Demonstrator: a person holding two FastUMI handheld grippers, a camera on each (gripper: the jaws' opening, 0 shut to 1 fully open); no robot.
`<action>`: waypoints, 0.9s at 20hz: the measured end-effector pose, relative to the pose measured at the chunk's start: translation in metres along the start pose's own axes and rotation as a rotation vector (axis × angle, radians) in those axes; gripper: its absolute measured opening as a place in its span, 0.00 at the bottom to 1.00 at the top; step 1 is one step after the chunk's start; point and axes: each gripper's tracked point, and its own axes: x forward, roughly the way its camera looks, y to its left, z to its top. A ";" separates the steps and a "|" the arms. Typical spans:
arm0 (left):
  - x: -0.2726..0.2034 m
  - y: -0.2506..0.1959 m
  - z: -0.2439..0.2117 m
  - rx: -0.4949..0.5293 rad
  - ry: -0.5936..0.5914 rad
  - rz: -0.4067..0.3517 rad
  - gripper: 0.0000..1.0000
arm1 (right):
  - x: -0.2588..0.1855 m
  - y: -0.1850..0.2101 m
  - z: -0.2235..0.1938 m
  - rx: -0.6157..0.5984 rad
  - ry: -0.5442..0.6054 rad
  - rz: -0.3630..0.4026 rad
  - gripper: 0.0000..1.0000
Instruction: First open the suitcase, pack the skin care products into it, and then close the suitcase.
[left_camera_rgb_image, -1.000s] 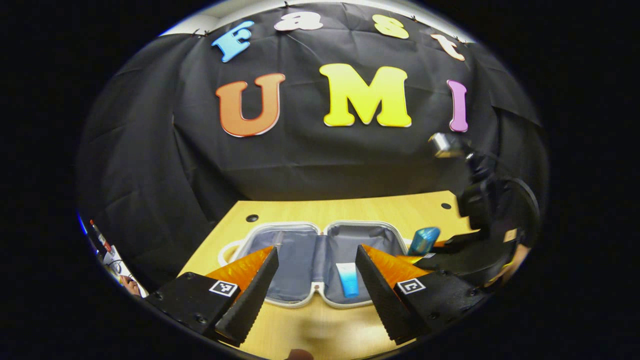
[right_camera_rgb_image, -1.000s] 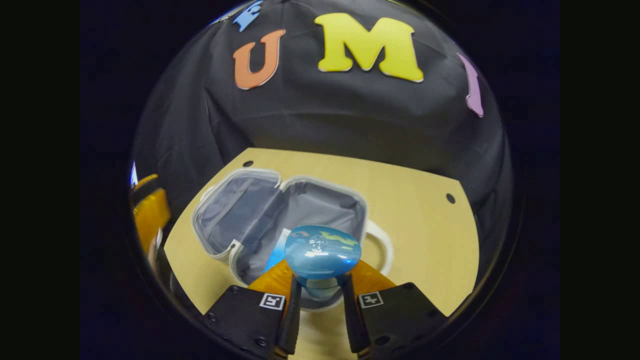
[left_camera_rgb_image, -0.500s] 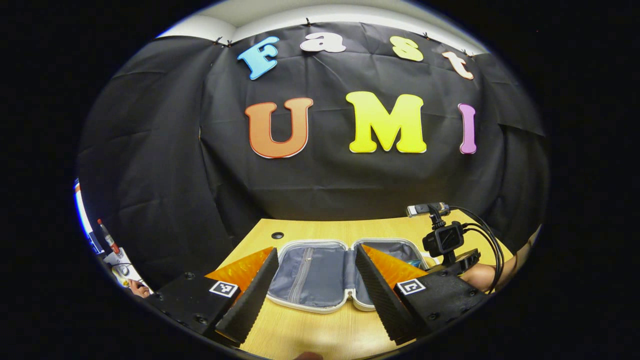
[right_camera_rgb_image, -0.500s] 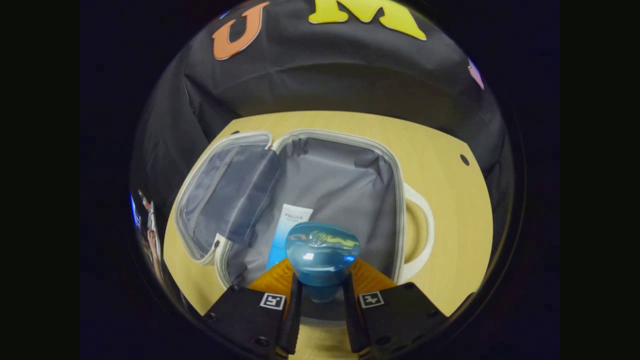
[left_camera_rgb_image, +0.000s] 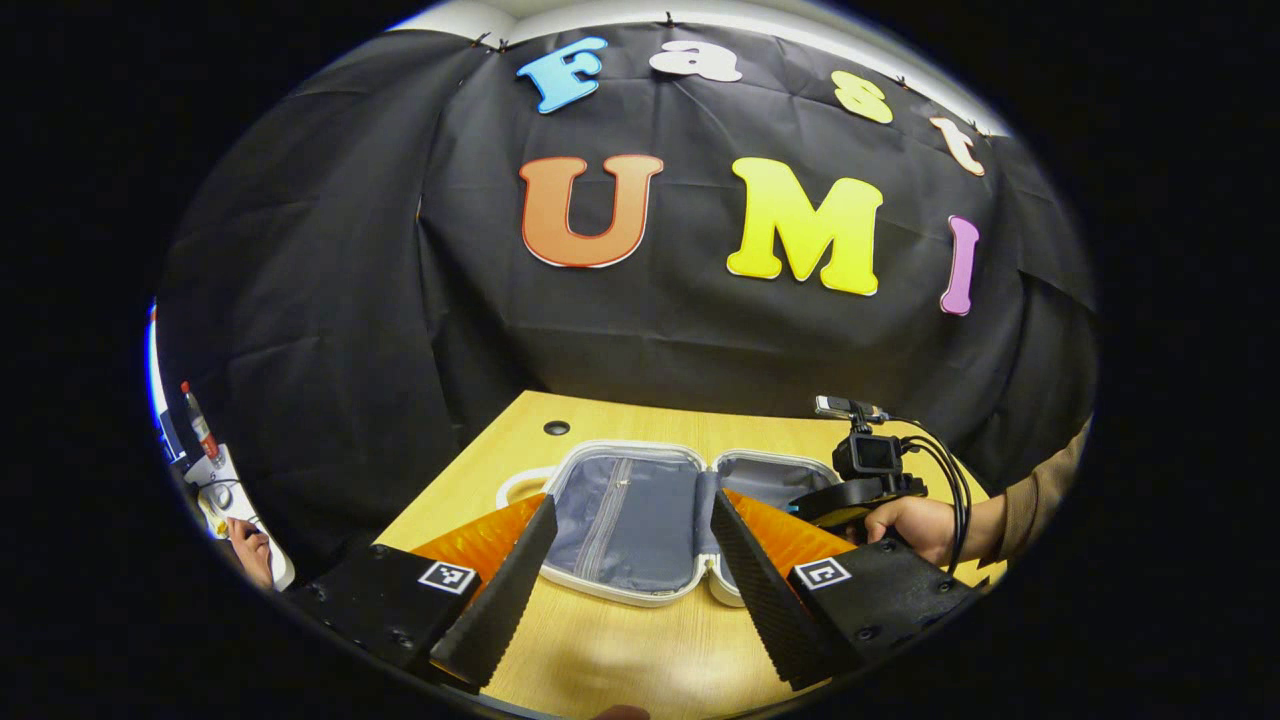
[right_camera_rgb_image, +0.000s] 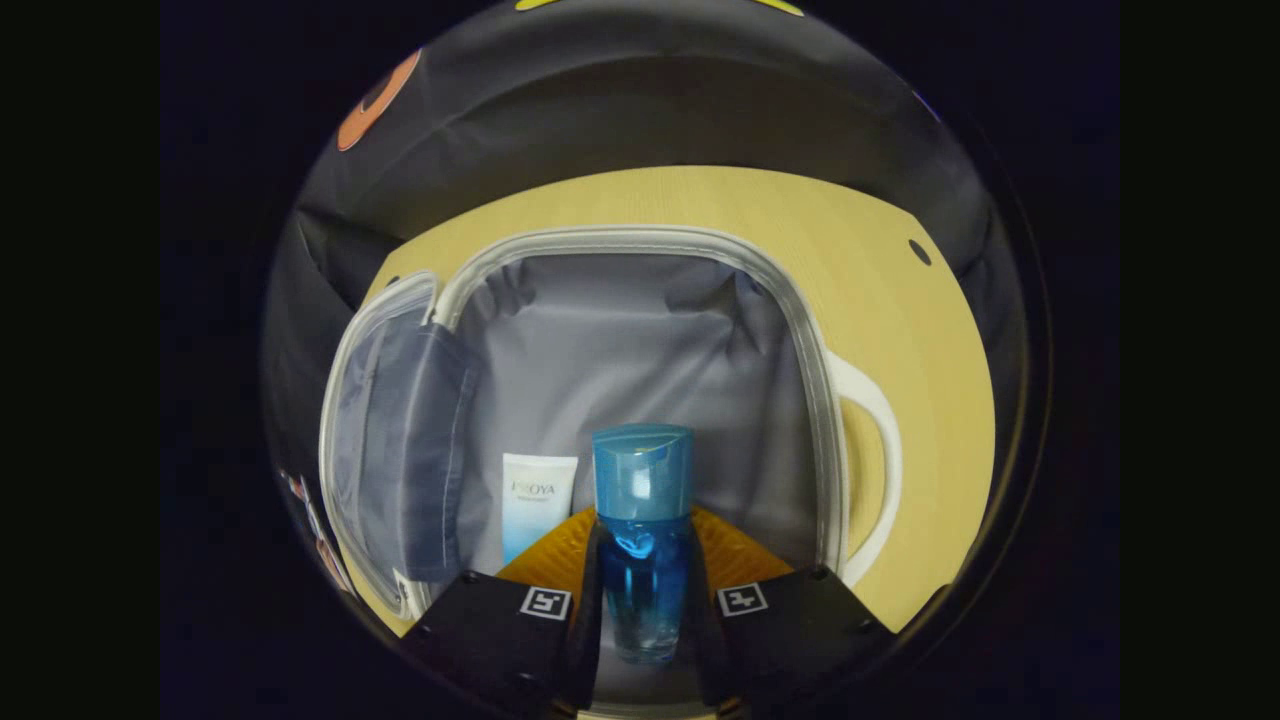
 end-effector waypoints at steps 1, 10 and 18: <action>0.002 0.007 -0.004 -0.002 0.013 0.010 0.99 | -0.002 0.000 0.002 0.004 -0.006 -0.008 0.36; 0.029 0.059 -0.015 -0.142 0.066 0.031 0.99 | -0.012 0.005 -0.002 -0.020 0.023 -0.014 0.41; 0.130 0.137 -0.075 -0.551 0.237 -0.049 0.99 | -0.163 0.020 0.049 -0.289 -0.353 0.181 0.80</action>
